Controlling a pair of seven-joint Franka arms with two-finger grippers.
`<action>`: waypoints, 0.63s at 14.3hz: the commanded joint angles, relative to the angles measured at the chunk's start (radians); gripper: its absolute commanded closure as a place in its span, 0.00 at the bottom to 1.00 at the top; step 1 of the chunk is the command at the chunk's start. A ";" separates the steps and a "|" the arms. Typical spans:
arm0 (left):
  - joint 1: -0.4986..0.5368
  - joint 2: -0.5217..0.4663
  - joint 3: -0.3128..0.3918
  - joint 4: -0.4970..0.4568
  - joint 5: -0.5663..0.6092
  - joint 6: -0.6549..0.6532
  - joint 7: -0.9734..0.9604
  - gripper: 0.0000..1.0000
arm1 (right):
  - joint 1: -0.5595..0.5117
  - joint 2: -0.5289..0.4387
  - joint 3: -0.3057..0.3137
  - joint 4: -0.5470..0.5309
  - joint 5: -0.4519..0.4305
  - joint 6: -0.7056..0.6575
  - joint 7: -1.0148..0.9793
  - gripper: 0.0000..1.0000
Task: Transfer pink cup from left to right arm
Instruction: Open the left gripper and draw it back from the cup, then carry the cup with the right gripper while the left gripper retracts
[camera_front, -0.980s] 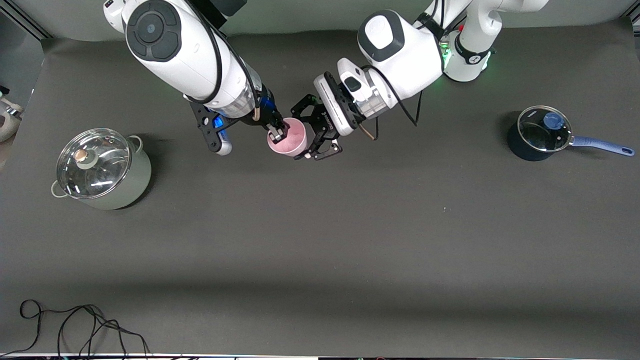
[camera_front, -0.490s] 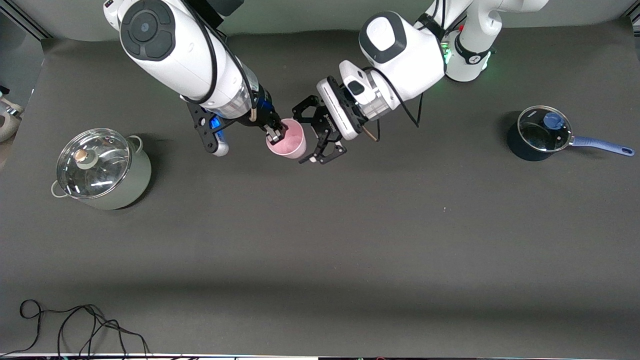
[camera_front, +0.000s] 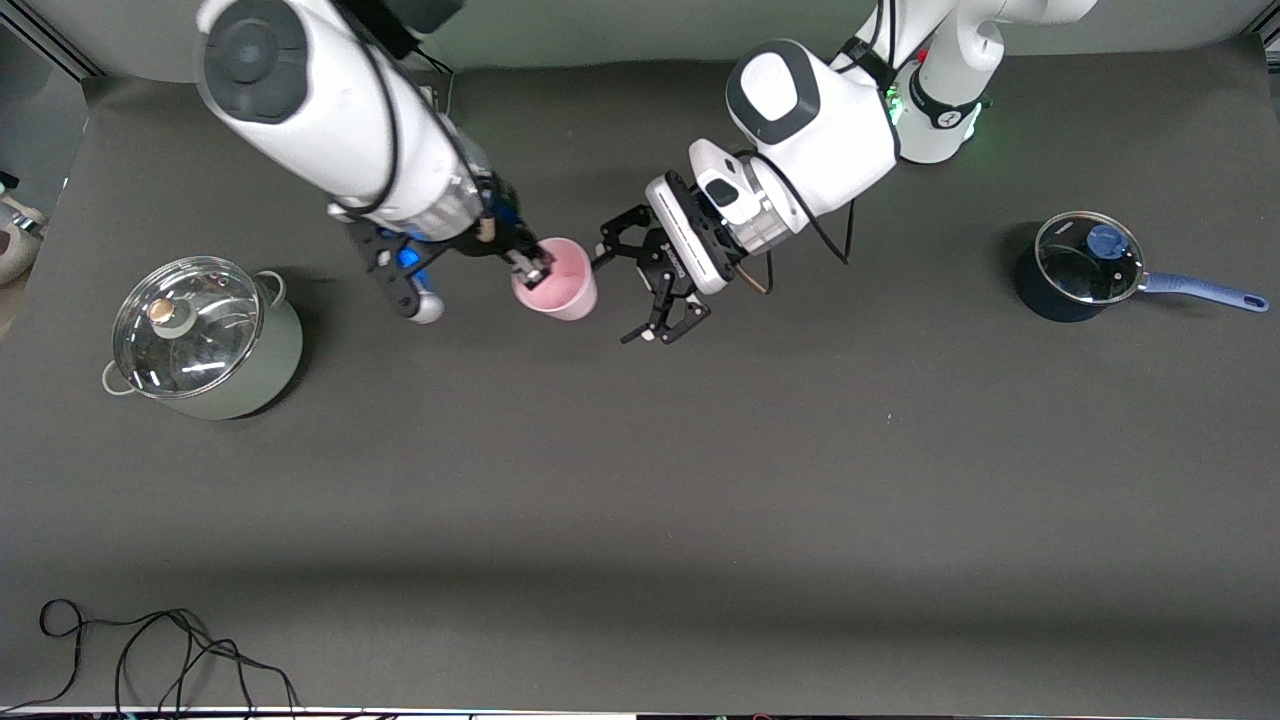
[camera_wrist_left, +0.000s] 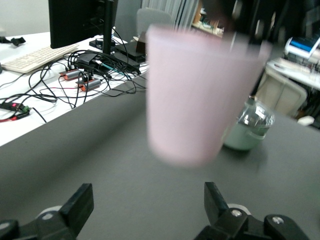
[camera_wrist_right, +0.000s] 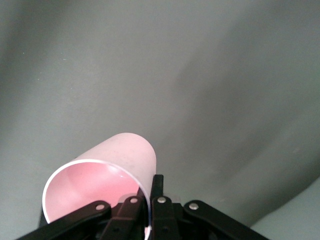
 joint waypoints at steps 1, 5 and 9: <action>0.041 -0.007 -0.001 -0.030 -0.008 -0.018 0.087 0.01 | -0.007 -0.089 -0.091 -0.071 0.001 -0.058 -0.218 1.00; 0.231 -0.004 0.002 -0.030 -0.005 -0.318 0.060 0.01 | -0.004 -0.161 -0.258 -0.150 -0.060 -0.132 -0.651 1.00; 0.466 0.005 0.004 -0.021 0.191 -0.719 -0.154 0.01 | -0.003 -0.196 -0.367 -0.273 -0.160 -0.108 -0.996 1.00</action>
